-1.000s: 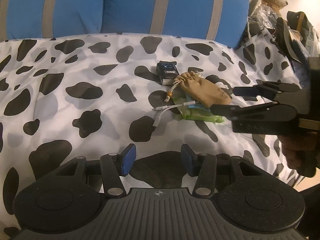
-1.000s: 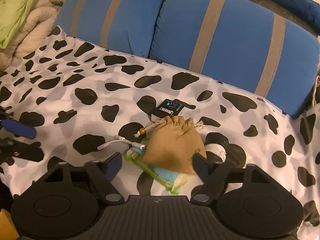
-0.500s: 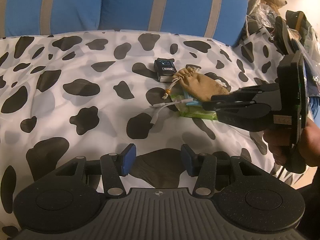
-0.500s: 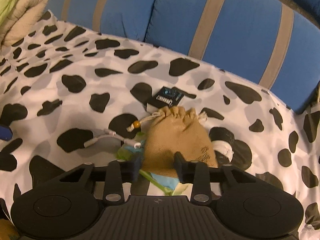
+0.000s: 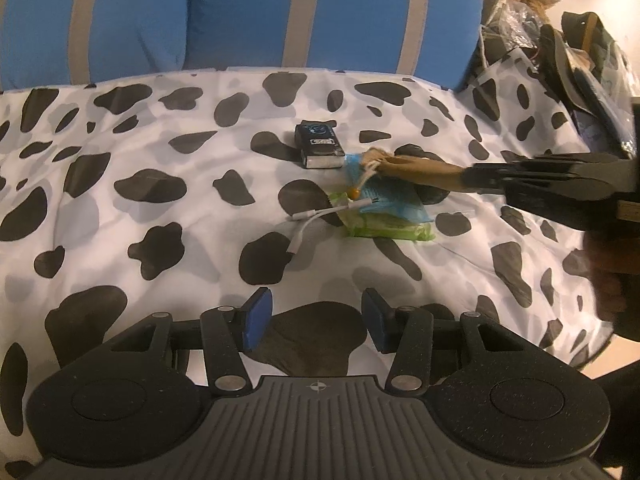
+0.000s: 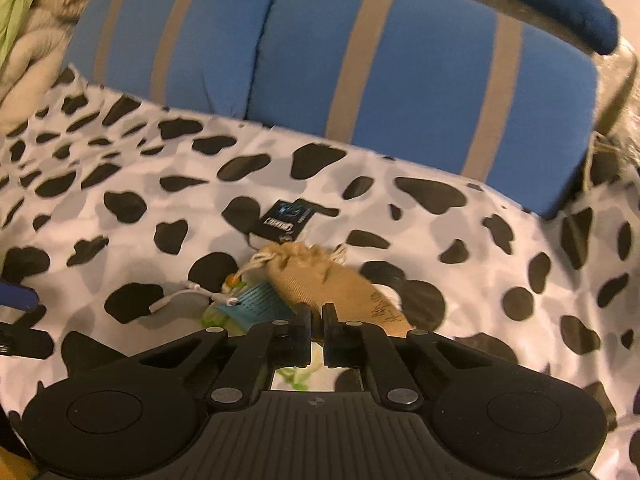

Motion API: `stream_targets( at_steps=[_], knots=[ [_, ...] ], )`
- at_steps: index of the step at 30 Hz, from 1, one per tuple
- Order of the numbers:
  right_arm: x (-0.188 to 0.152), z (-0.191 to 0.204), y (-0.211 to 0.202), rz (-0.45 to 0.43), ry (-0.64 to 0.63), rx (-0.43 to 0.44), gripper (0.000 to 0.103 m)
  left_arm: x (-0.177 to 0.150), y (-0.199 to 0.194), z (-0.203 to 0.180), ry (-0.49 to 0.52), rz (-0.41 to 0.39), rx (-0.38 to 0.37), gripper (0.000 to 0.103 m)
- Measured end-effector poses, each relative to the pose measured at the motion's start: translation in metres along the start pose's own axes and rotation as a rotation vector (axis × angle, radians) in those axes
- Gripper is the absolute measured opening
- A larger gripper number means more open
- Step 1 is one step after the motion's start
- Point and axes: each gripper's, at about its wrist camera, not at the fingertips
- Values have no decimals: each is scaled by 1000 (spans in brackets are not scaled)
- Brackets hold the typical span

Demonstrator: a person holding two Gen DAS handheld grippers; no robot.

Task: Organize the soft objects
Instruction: 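Grasp the tan drawstring pouch by its neck with the right gripper, then lift the tan pouch off the bed with the right gripper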

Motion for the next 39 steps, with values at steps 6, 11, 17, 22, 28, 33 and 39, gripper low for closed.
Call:
stream_targets(
  at_steps=[6,11,17,22,28,33,39],
  knots=[
    [-24,-9,-28,36,15,36,7,-2,0,-7,12,-11,2,49],
    [-48,-6,-41,145,5,74,8,-5,1,-13,30,-16,14,49],
    [-63,4,-43,194,-50,111,48,-9,3,-17,49,-7,17,49],
    [-58,10,-23,193,-82,107,70,-9,5,-19,57,-3,15,49],
    [-48,24,-2,200,-177,30,85,-10,4,-20,74,-20,-13,49],
    [-44,31,5,194,-193,14,87,-7,5,-20,63,-40,-19,49],
    [-46,37,15,209,-211,-17,87,-8,9,-23,55,-32,-10,48]
  ],
)
Point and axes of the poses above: each gripper's, at about its wrist camera, not at the fingertips, and y roughly the way its jaws point, z to its left, x to its top, and after that the axes turned 13 degrees about -y, right-handed
